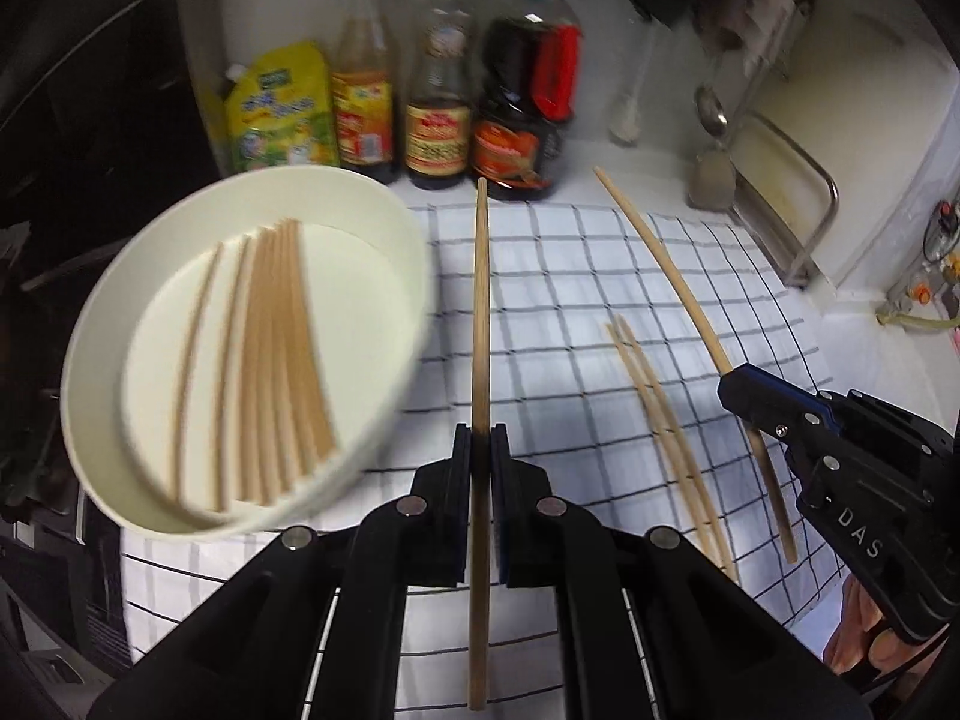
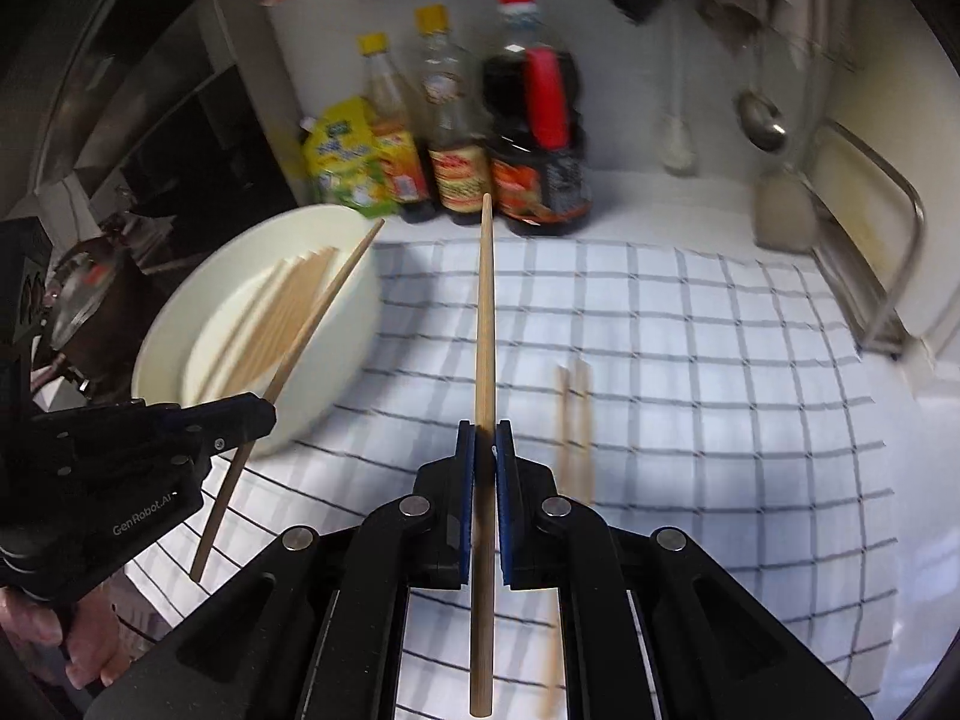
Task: Organize utensils
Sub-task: 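Carry both held chopsticks up and over the white bowl, then open the left tool into the bowl while the right tool releases its chopstick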
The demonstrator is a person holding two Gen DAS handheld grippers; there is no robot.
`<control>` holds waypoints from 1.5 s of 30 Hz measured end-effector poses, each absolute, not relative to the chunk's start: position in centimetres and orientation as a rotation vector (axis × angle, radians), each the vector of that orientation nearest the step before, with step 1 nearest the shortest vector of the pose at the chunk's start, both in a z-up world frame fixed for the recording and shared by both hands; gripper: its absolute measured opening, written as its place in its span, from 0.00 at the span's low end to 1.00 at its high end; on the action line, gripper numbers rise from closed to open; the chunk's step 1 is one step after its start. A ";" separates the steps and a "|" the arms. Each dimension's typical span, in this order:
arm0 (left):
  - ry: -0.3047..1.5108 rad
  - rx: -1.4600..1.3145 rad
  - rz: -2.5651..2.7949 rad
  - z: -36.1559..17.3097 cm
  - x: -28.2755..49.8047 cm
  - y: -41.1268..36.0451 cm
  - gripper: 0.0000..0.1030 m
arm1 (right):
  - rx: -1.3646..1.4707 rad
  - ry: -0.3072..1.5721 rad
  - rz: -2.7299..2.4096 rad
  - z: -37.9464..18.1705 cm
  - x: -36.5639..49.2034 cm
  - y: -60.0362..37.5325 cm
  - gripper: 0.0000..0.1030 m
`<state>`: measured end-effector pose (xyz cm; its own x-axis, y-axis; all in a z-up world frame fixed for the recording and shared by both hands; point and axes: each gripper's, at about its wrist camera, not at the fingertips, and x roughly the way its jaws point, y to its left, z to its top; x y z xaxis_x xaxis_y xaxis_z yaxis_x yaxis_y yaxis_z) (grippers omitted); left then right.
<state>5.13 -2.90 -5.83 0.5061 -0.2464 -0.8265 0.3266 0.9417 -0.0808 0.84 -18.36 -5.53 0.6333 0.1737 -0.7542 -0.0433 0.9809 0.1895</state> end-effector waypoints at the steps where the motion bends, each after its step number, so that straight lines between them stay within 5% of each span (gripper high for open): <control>1: 0.972 0.086 -0.333 -5.3 5.5 -1.6 0.07 | 0.153 0.869 0.139 -5.1 1.4 -17.2 0.06; 17: 0.954 0.089 -0.248 -5.0 14.1 10.7 0.07 | 0.123 0.875 0.259 -4.8 13.2 -1.8 0.06; 35: 1.081 0.049 -0.245 -10.6 17.7 12.7 0.08 | 0.168 1.061 0.180 -11.1 16.7 -0.2 0.07; 37: 1.084 0.037 -0.234 -10.4 17.7 12.9 0.18 | 0.171 1.054 0.173 -10.9 16.6 -0.3 0.08; 39: 1.072 0.030 -0.210 -10.1 17.6 13.2 0.49 | 0.182 1.032 0.169 -10.4 16.1 -0.6 0.14; 40: 1.058 0.028 -0.201 -9.8 17.4 13.4 0.56 | 0.180 1.023 0.169 -10.2 16.0 -0.8 0.16; 45: 1.023 0.022 -0.178 -8.5 16.5 14.0 0.60 | 0.179 0.997 0.169 -9.2 15.3 -1.1 0.16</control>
<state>16.53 13.98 -8.51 0.5074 -0.1374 -0.8507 0.1579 0.9853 -0.0649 15.29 -1.09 -9.21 0.5322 0.2229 -0.8167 -0.0595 0.9722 0.2265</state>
